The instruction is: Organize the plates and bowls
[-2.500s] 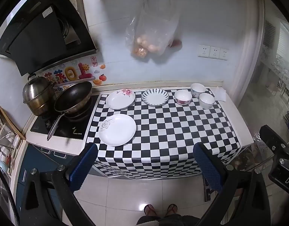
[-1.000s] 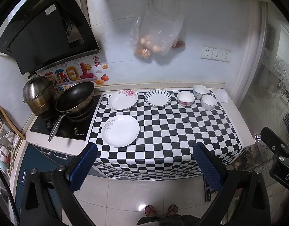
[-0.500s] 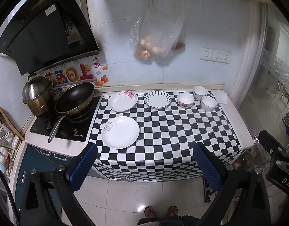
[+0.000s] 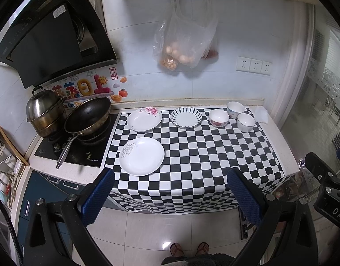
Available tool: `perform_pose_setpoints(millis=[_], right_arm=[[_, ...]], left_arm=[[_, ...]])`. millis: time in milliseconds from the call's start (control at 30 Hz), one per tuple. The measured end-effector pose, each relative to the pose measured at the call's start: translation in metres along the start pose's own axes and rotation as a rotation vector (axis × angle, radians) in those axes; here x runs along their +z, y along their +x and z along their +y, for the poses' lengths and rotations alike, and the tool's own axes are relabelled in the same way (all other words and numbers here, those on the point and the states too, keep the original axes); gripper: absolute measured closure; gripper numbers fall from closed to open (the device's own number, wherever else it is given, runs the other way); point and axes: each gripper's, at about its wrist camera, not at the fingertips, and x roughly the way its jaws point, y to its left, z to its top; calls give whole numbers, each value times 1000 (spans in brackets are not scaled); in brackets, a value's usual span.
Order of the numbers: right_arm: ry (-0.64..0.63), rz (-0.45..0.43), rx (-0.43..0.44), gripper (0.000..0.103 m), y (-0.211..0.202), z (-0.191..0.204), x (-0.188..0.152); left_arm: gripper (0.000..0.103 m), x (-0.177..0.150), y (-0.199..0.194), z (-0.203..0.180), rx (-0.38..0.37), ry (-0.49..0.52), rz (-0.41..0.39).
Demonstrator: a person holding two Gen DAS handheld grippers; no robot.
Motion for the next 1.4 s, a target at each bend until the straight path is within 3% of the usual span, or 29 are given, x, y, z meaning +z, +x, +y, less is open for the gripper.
perform_pose_setpoints(millis=[1000, 1167, 1400], right_arm=[[14, 10, 10, 0, 16, 19, 13], [33, 50, 156, 0, 56, 35, 11], [31, 287, 299, 0, 174, 76, -9]], left_arm=[[0, 20, 20, 5, 14, -13, -5], [0, 18, 67, 37, 50, -68, 34], [0, -3, 163, 104, 150, -143, 156]])
